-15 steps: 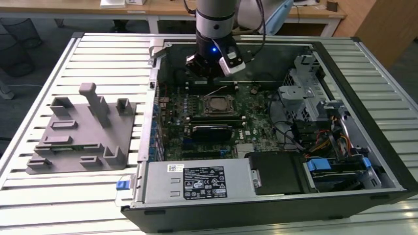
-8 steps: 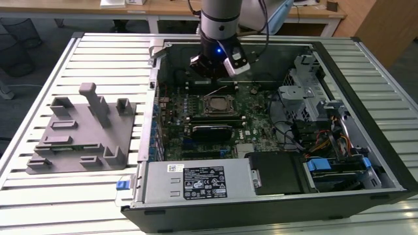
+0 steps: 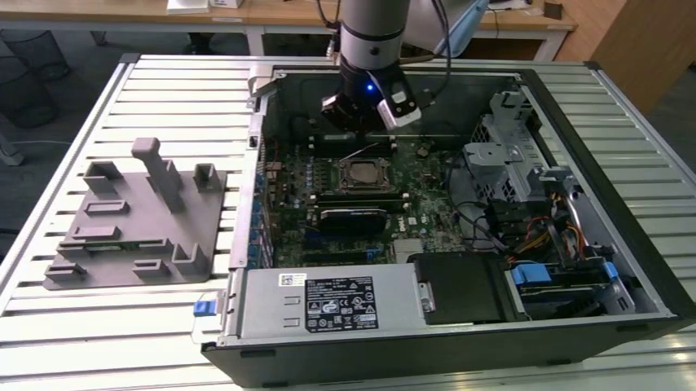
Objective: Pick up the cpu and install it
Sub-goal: 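Install the first cpu locking lever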
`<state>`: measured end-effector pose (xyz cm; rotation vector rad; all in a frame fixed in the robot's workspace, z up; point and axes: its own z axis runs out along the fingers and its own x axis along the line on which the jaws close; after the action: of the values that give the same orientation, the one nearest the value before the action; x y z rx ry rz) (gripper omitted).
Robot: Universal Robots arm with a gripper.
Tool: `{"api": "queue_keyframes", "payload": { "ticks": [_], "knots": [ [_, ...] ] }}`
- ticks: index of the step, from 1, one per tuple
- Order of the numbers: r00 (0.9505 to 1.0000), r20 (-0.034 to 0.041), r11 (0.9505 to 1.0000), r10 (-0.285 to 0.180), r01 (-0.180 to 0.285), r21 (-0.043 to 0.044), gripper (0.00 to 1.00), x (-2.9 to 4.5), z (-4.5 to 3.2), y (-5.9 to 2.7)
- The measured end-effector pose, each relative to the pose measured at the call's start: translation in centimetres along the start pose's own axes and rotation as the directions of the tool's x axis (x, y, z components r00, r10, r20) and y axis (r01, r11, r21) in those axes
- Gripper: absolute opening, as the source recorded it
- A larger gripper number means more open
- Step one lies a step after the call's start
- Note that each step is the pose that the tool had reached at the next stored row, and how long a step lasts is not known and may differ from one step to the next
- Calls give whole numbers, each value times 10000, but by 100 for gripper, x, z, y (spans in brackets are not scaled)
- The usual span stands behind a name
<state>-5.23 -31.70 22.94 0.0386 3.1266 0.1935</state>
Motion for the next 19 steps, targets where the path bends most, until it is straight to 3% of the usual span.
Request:
{"api": "queue_keyframes", "payload": {
  "ticks": [7,19],
  "knots": [
    [9997,-32,9997,-250,250,1,11,-16,44,7],
    [9997,-33,9997,-257,257,-1,11,-74,110,61]
  ]
}}
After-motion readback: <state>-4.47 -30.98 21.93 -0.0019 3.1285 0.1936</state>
